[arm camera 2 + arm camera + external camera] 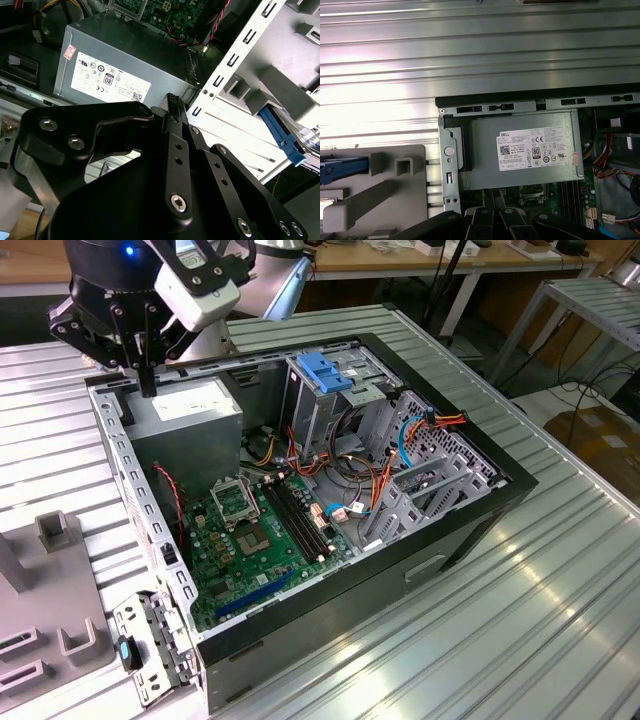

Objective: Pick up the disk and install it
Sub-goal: 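Reach for the disk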

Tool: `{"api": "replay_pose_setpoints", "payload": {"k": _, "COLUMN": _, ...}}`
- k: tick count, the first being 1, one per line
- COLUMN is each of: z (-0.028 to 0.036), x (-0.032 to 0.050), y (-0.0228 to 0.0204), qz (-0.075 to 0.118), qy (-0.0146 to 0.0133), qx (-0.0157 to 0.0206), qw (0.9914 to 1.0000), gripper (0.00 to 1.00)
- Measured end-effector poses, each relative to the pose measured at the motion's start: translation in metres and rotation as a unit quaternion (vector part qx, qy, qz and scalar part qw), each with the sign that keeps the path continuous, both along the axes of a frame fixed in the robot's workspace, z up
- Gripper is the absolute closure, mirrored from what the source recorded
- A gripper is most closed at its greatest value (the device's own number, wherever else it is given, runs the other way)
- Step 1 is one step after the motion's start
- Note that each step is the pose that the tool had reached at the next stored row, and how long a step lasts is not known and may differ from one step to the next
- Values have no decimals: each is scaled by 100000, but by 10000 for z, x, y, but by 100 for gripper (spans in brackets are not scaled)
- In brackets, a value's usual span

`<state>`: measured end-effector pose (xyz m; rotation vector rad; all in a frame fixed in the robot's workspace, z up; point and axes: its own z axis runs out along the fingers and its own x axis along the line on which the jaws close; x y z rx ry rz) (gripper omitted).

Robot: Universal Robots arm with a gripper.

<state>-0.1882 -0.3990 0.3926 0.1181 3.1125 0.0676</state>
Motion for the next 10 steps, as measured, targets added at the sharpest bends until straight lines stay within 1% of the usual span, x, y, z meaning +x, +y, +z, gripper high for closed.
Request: {"api": "replay_pose_setpoints", "payload": {"k": 10, "z": -1, "x": -53, "y": 0, "qz": 4, "qy": 2, "qx": 1, "qw": 100000, "gripper": 89}}
